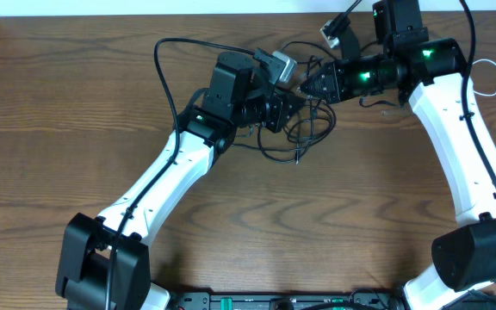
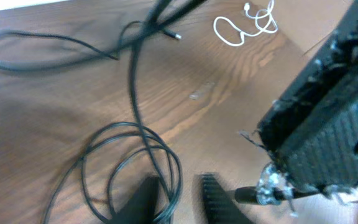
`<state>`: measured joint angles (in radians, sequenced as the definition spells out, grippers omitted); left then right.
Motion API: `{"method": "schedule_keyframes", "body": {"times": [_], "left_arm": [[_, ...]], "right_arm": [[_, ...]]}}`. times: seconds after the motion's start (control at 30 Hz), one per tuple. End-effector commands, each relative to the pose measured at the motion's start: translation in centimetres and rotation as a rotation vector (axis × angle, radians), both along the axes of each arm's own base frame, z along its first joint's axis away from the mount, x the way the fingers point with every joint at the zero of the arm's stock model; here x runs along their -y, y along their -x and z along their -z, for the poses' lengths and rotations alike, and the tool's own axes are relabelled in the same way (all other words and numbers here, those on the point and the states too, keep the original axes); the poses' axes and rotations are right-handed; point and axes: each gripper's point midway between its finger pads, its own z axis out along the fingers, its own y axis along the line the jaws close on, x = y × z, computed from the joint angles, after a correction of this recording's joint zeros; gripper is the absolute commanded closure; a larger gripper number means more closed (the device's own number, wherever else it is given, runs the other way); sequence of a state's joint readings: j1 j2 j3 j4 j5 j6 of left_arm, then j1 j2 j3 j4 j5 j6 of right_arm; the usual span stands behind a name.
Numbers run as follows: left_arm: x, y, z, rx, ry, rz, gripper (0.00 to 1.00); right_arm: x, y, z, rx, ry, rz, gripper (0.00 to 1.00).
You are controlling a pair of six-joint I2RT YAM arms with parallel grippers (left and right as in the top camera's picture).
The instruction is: Untangle cables
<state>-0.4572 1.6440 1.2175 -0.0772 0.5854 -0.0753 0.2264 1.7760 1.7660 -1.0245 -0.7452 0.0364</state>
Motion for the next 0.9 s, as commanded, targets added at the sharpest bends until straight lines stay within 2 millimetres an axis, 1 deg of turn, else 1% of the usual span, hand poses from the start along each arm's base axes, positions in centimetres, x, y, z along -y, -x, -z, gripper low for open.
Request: {"method": "schedule_keyframes", "body": {"times": [0.0, 0.1, 0.13, 0.17, 0.2, 0.23, 0.3, 0.33, 0.37, 0.43, 0.47, 0.53, 0.6, 0.67, 0.7, 0.73, 0.87], "left_arm": [[-1.0, -1.3, 0.4, 0.023, -0.042, -0.078, 0.92], [-2.8, -2.7, 0.8, 0.011, -0.072, -0.195, 0.93], [-3.9, -3.4, 1.2, -0.012, -0.08, -0.266, 0.93], [-5.6, -4.3, 1.7, -0.05, -0.09, -0.362, 0.93], [-6.7, -4.6, 2.0, -0.068, -0.097, -0.407, 0.93], [-8.3, -5.0, 2.6, -0.093, -0.121, -0.467, 0.93], [-10.5, -5.3, 3.5, -0.119, -0.163, -0.528, 0.92], [-11.4, -5.3, 3.9, -0.134, -0.182, -0.55, 0.93], [-12.7, -5.2, 4.6, -0.158, -0.216, -0.585, 0.93], [-14.3, -5.0, 5.4, -0.183, -0.26, -0.629, 0.92], [-15.3, -4.7, 5.9, -0.199, -0.294, -0.657, 0.93], [-16.3, -4.4, 6.4, -0.215, -0.328, -0.685, 0.93], [-17.0, -4.2, 6.7, -0.225, -0.353, -0.705, 0.93], [-17.5, -4.0, 7.0, -0.231, -0.377, -0.721, 0.93], [-17.7, -3.9, 7.1, -0.234, -0.387, -0.727, 0.92], [-18.0, -3.8, 7.2, -0.236, -0.402, -0.738, 0.93], [-18.2, -3.6, 7.4, -0.243, -0.413, -0.739, 0.93]], "right_arm": [[-0.1, 0.2, -0.3, 0.007, -0.017, -0.021, 0.99], [-0.1, 0.4, -0.3, -0.002, -0.016, -0.022, 0.99], [-0.2, 0.7, -0.4, -0.009, -0.024, -0.027, 0.99], [-0.2, 1.0, -0.6, -0.019, -0.032, -0.034, 0.99], [-0.2, 1.3, -0.6, -0.024, -0.032, -0.035, 0.99], [-0.1, 1.8, -1.0, -0.017, -0.032, -0.047, 0.99], [0.0, 2.4, -1.9, 0.003, -0.033, -0.053, 0.99], [0.1, 2.7, -2.5, 0.018, -0.037, -0.053, 0.99], [0.2, 3.2, -3.9, 0.06, -0.051, -0.064, 0.99], [0.6, 4.0, -6.0, 0.123, -0.073, -0.064, 0.99], [1.3, 4.6, -7.9, 0.181, -0.084, -0.052, 0.99], [2.4, 5.1, -10.2, 0.256, -0.095, -0.025, 0.99], [3.9, 5.6, -12.6, 0.334, -0.105, 0.021, 0.99], [6.0, 6.1, -14.8, 0.404, -0.109, 0.087, 0.99], [7.4, 6.4, -15.9, 0.44, -0.109, 0.132, 0.99], [9.6, 6.7, -17.4, 0.482, -0.107, 0.209, 0.99], [15.6, 7.0, -20.5, 0.563, -0.104, 0.434, 0.99]]}}
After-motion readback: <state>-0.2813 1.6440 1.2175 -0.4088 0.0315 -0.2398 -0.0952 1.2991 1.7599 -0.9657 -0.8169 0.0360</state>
